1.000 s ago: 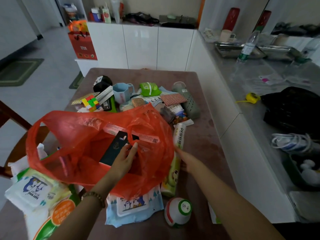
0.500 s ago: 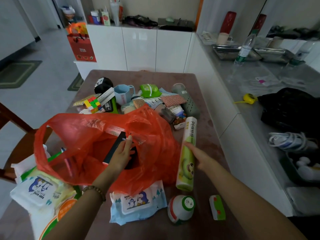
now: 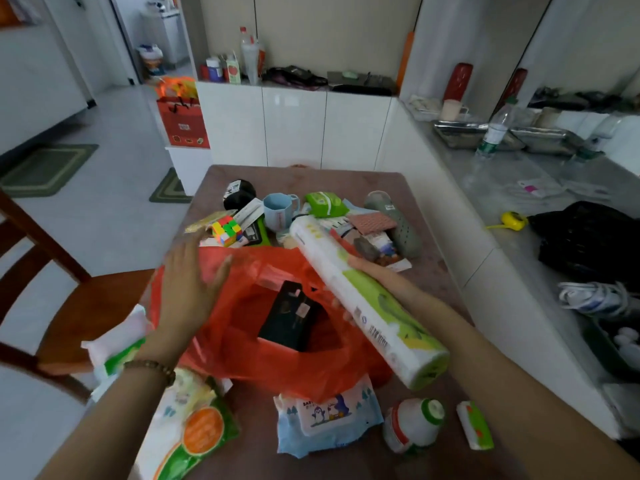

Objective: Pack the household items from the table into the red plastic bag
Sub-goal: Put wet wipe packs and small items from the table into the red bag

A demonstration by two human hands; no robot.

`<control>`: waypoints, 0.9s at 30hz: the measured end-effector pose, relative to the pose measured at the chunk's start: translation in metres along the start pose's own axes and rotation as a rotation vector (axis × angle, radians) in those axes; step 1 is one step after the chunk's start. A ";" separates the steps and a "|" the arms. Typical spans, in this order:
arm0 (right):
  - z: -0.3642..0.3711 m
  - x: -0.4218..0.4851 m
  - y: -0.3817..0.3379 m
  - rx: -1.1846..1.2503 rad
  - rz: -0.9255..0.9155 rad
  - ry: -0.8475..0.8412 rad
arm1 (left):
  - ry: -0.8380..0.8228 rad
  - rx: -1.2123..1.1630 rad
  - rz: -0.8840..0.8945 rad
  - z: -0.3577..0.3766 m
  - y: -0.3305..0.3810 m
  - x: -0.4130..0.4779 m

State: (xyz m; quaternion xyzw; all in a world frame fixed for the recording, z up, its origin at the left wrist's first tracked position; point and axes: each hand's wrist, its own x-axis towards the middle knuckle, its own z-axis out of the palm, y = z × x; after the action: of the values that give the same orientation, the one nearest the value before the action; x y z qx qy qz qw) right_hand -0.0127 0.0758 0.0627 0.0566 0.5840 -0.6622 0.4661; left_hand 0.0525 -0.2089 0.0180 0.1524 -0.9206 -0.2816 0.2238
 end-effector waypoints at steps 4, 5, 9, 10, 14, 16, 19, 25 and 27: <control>0.052 0.030 0.009 -0.042 0.163 -0.152 | -0.221 0.211 -0.236 -0.023 -0.054 0.013; 0.060 0.038 0.014 -0.011 0.192 -0.154 | -0.284 0.110 -0.294 -0.026 -0.059 0.013; 0.078 0.075 0.032 0.283 0.151 0.053 | -0.257 -0.199 -0.293 -0.030 -0.068 0.012; 0.080 0.084 0.034 0.354 0.102 0.104 | -0.237 -0.252 -0.288 -0.030 -0.071 0.011; 0.091 0.116 0.038 0.517 -0.108 0.296 | -0.242 -0.453 -0.204 -0.035 -0.067 0.007; 0.092 0.120 0.046 0.463 -0.150 0.369 | -0.255 -0.517 -0.155 -0.036 -0.064 0.004; 0.097 0.100 0.063 0.150 -0.219 0.290 | -0.291 -0.571 -0.161 -0.036 -0.068 -0.005; 0.119 0.058 0.107 -0.217 -0.152 -0.136 | -0.158 -0.564 -0.296 -0.035 -0.095 -0.040; 0.131 0.069 0.126 -0.349 -0.072 -0.192 | -0.099 -0.506 -0.443 -0.035 -0.116 -0.056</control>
State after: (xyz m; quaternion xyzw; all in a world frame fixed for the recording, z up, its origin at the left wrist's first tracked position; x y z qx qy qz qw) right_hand 0.0962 -0.0554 -0.0297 -0.1094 0.6443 -0.5695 0.4986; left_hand 0.1358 -0.2938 -0.0425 0.2745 -0.7757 -0.5500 0.1427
